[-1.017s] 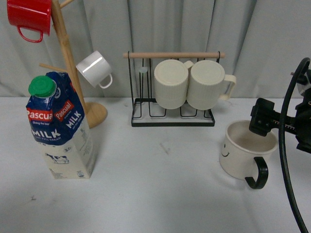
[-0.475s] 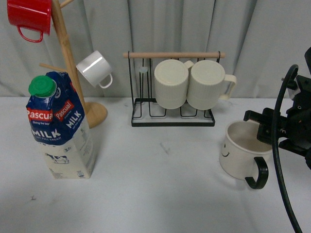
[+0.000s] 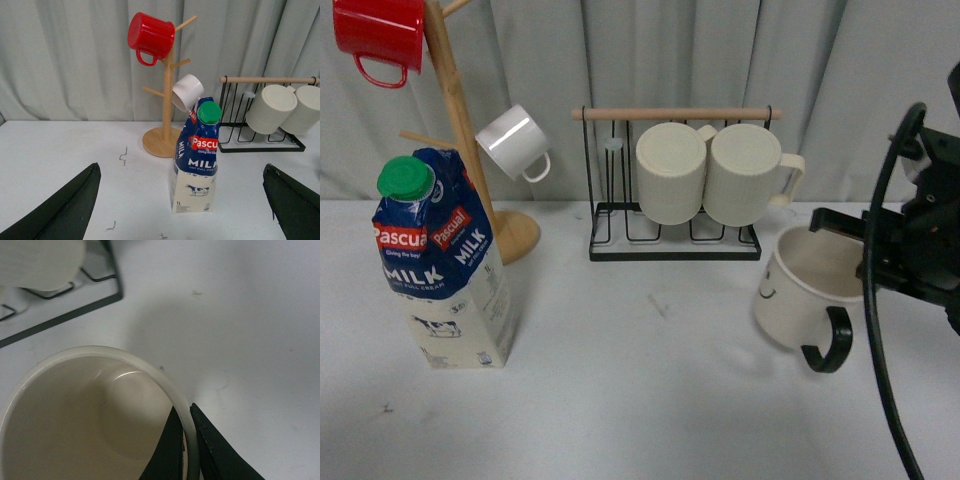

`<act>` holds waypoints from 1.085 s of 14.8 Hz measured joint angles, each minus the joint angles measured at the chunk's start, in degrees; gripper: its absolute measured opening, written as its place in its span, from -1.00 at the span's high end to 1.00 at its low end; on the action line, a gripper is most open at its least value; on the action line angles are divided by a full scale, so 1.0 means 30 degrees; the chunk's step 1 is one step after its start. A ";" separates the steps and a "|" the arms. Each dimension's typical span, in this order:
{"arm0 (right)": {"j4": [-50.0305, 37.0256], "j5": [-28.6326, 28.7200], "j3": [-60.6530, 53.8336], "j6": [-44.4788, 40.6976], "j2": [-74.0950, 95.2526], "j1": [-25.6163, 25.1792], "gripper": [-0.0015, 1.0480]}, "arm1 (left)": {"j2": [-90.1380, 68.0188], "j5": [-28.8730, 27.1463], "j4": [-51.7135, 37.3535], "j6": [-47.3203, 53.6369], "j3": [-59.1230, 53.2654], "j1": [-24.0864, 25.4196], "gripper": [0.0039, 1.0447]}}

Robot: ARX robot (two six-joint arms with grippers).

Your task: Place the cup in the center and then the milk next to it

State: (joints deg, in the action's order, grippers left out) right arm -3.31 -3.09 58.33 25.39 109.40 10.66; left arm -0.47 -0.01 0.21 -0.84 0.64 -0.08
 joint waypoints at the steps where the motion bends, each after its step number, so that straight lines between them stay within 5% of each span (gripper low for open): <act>1: 0.0211 0.0007 0.0109 0.0000 -0.0182 0.0692 0.93 | 0.0000 0.0000 0.0000 0.0000 0.0000 0.0000 -0.88; 7: 0.2266 -0.0721 0.2149 0.0022 0.0838 0.3249 0.93 | 0.0000 -0.0007 -0.0007 0.0000 0.0000 0.0000 -0.88; 16: 0.3942 -0.1603 0.3898 -0.0576 0.2266 0.3949 0.93 | 0.0000 0.0000 -0.0007 0.0000 0.0000 0.0000 -0.88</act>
State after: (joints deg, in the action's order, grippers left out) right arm 8.51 -7.90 70.02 23.66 116.20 22.50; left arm -0.47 -0.01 0.19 -0.84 0.64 -0.08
